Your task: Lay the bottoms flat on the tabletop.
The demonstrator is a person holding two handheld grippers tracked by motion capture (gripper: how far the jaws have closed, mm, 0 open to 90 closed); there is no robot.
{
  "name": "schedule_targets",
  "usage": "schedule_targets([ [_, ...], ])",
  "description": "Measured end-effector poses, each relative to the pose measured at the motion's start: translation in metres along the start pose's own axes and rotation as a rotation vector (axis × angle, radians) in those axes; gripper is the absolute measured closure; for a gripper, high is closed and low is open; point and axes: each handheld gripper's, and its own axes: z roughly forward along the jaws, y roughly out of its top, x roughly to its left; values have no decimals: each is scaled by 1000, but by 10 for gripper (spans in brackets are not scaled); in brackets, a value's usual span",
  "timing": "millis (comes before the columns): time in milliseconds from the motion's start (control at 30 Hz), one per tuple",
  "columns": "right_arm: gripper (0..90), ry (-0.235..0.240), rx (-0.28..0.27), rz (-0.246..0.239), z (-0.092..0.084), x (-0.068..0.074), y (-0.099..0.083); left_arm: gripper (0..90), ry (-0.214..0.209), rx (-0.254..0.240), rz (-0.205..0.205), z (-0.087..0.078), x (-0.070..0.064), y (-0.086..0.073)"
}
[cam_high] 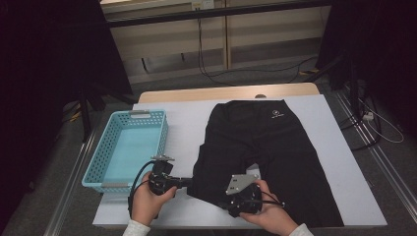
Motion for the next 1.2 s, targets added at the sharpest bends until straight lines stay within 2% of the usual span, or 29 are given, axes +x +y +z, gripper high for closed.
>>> schedule_targets([
  [133,735,5,-10,-16,2,0,1,870,0,-5,0,2,0,1],
  [300,872,-5,-3,-21,4,-1,4,866,5,0,-2,6,0,1],
  [400,886,-7,4,-32,4,0,5,864,16,-5,8,5,-1,2],
  [467,888,10,4,-16,3,-1,5,850,17,-15,7,4,-1,2],
  [533,889,46,11,12,1,-2,4,801,23,-27,16,4,-1,2],
  [633,890,85,21,10,-2,0,3,692,46,-55,40,4,0,2],
  [667,890,94,21,4,-3,1,3,643,53,-65,43,5,-1,2],
  [767,890,113,25,-5,-3,3,3,535,93,-80,95,10,-3,2],
  [867,889,120,28,-6,-3,5,3,474,113,-86,106,18,-1,3],
  [900,888,117,27,-9,-3,5,3,470,130,-82,118,21,1,4],
  [967,887,118,24,-10,-3,4,3,478,115,-90,106,25,3,6],
  [1033,887,122,22,-9,-3,3,2,503,127,-86,130,27,3,9],
  [1100,886,122,21,-9,-3,3,2,528,117,-82,150,31,2,11],
  [1167,886,123,21,-7,-3,3,2,598,124,-68,183,33,1,13],
  [1200,886,124,21,-6,-3,3,2,638,123,-67,182,34,1,14],
])
